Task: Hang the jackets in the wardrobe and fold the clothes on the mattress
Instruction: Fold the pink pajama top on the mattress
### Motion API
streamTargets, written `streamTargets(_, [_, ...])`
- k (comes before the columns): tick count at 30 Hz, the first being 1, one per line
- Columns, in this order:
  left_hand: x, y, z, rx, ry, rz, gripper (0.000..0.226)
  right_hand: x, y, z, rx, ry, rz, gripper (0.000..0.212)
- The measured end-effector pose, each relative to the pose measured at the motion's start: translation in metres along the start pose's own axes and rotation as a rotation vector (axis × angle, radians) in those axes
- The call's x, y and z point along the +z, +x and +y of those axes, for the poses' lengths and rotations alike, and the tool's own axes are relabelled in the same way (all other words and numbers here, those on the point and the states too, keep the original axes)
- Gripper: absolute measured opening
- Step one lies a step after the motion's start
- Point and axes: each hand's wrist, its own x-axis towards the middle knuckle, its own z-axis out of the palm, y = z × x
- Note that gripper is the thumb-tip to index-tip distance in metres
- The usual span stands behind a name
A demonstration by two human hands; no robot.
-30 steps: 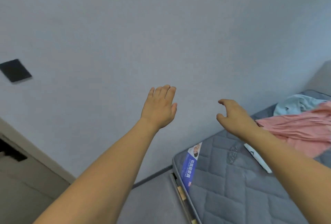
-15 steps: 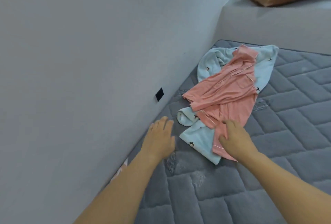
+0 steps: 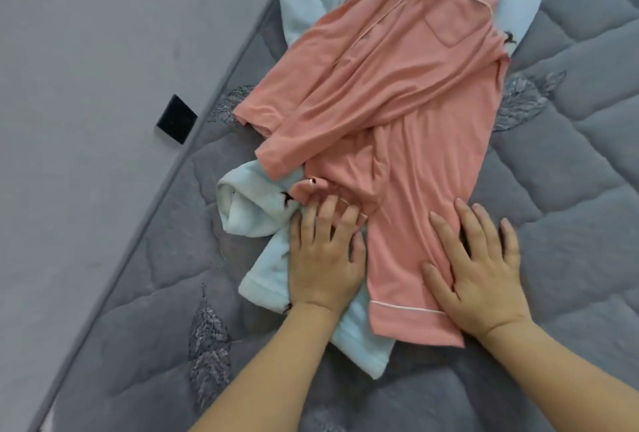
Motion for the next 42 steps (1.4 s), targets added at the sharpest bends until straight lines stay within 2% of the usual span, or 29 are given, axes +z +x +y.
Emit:
streamTargets(5, [0.003,0.002,0.0,0.001,0.013,0.079,0.025,0.001,-0.005,0.001,-0.031,0.024,0.023,0.06])
streamTargets(9, [0.011,0.005,-0.004,0.024,0.043,0.091,0.023,0.004,-0.002,0.004,-0.086,0.026,0.09,0.048])
streamTargets(17, [0.017,0.006,-0.006,0.067,-0.011,0.165,0.021,0.007,-0.004,0.007,-0.114,0.033,0.148,0.043])
streamTargets(19, [0.012,0.008,-0.004,0.056,-0.031,0.143,0.019,0.003,-0.004,0.005,-0.072,0.133,0.145,0.038])
streamTargets(23, [-0.01,-0.002,0.005,0.097,-0.01,0.075,0.02,-0.028,-0.032,-0.004,0.13,0.658,0.156,0.031])
streamTargets(25, [-0.026,-0.032,0.013,0.168,0.029,0.073,0.016,-0.048,-0.066,-0.008,0.232,0.73,0.056,0.026])
streamTargets(27, [-0.046,-0.082,0.035,0.231,-0.042,0.043,0.012,-0.069,-0.111,-0.005,0.239,0.622,-0.107,0.027])
streamTargets(31, [-0.089,-0.197,0.107,0.174,-0.069,-0.316,0.012,-0.123,-0.201,0.02,0.159,0.206,-0.55,0.024])
streamTargets(34, [-0.118,-0.26,0.174,-0.002,-0.084,-0.74,0.02,-0.166,-0.267,0.05,0.293,-0.065,-0.834,0.032])
streamTargets(36, [-0.129,-0.299,0.215,-0.091,-0.187,-1.068,0.029,-0.193,-0.313,0.069,0.373,-0.222,-1.004,0.04])
streamTargets(38, [-0.141,-0.34,0.253,-0.21,-0.34,-1.387,0.031,-0.216,-0.36,0.089,0.492,-0.313,-1.173,0.047])
streamTargets(40, [-0.149,-0.374,0.275,-0.171,-0.322,-1.642,0.034,-0.23,-0.402,0.11,0.616,-0.324,-1.312,0.061])
streamTargets(41, [-0.152,-0.385,0.28,-0.139,-0.304,-1.715,0.032,-0.233,-0.419,0.121,0.65,-0.318,-1.367,0.07])
streamTargets(42, [-0.155,-0.387,0.28,-0.143,-0.322,-1.722,0.026,-0.232,-0.432,0.132,0.664,-0.299,-1.384,0.075])
